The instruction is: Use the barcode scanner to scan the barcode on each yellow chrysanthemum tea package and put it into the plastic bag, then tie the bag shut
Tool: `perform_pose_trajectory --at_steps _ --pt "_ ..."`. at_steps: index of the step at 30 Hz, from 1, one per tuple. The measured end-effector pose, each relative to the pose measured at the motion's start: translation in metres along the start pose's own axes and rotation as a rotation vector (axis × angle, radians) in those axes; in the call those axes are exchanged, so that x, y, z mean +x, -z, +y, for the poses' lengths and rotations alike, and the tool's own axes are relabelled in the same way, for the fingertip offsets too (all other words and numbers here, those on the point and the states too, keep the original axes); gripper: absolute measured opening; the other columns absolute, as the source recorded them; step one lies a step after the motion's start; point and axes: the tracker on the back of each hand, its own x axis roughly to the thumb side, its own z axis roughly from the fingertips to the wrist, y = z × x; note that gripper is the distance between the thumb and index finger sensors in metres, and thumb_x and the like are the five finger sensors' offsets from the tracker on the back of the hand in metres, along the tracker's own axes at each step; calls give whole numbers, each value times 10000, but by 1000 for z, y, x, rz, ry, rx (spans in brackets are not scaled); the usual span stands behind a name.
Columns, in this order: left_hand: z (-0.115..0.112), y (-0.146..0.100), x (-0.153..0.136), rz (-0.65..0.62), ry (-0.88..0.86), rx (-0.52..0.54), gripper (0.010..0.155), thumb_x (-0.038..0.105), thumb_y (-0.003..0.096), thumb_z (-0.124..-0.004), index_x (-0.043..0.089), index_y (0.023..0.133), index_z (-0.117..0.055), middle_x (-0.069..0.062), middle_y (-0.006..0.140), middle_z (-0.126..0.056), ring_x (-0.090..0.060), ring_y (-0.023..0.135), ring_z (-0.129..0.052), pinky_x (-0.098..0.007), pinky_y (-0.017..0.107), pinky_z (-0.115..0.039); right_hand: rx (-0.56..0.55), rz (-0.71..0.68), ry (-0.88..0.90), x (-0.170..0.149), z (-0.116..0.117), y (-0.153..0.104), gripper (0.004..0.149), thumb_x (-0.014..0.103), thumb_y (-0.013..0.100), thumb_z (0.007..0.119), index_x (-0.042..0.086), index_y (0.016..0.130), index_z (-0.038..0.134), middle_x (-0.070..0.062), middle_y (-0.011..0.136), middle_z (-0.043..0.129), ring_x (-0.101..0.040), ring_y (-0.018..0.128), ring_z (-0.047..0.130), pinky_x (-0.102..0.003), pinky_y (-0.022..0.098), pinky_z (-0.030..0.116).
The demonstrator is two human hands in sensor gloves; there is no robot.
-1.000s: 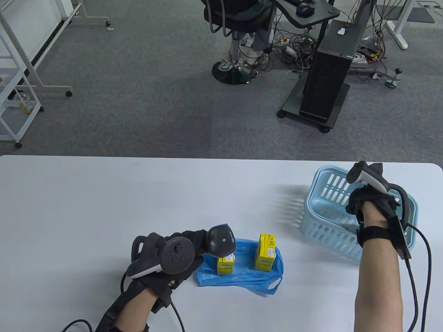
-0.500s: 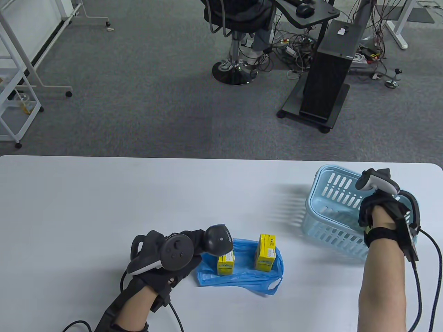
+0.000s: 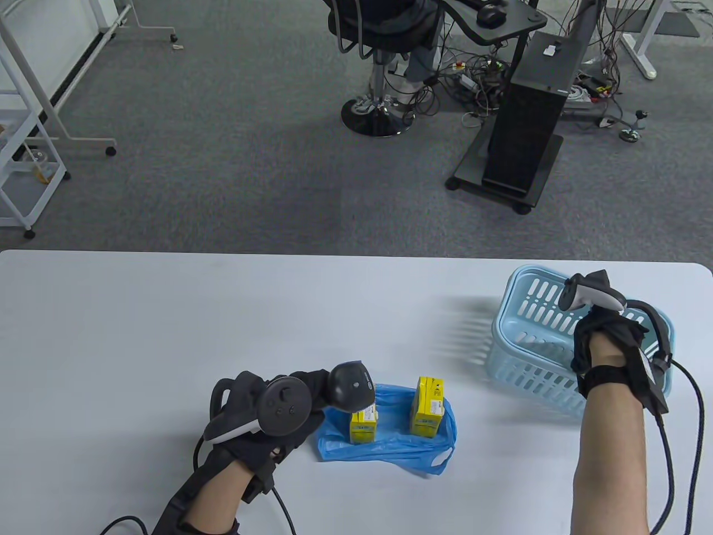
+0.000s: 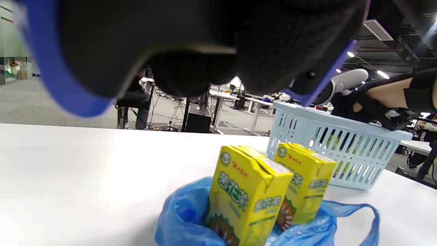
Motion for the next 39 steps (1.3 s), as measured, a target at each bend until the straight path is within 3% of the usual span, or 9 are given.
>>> perform_pose_trajectory --at_steps 4,8,16,25,30,37,39 --pt "6 -5 1 -6 -6 24 613 388 468 -919 256 1015 -676 -20 881 -895 -208 681 -1013 -440 506 -849 -81 26 -61 3 -3 -9 871 371 323 938 205 1064 510 -120 1088 479 -355 1008 564 -357 711 721" --pt "11 -8 3 -14 -10 40 613 389 467 -922 256 1014 -679 -21 879 -900 -210 674 -1022 -432 502 -856 -195 22 2 2 -19 -31 864 339 277 962 190 1032 570 -147 1063 519 -383 977 600 -386 677 739" --pt "25 -19 14 -56 -10 93 614 395 465 -923 259 1013 -684 -18 875 -910 -211 670 -1035 -421 493 -868 -341 -11 -37 6 -57 -95 847 351 282 956 199 1025 580 -140 1066 519 -385 981 596 -400 682 723" --pt "39 -30 20 -97 -16 152 621 415 457 -933 270 1014 -697 -22 862 -949 -185 638 -1079 -393 447 -909 -562 -131 36 23 -76 -167 818 409 291 922 174 1010 609 -179 1050 546 -423 945 660 -473 651 746" --pt "39 -30 23 -111 -15 151 622 407 462 -931 267 1017 -690 -19 862 -946 -186 634 -1074 -402 459 -900 -666 -228 104 33 -73 -195 811 496 294 867 189 1001 611 -166 1037 569 -390 922 696 -558 626 755" --pt "38 -31 30 -132 -3 143 614 400 470 -924 273 1020 -684 1 826 -944 -170 597 -1055 -419 474 -879 -869 -466 329 37 -54 -219 729 579 284 835 249 912 667 -166 997 594 -386 856 715 -488 645 732" --pt "36 -28 31 -132 14 150 617 401 468 -928 286 1021 -681 2 824 -943 -166 598 -1052 -417 477 -880 -882 -528 381 43 -47 -221 705 595 283 834 258 883 681 -157 988 606 -382 842 728 -477 631 749"
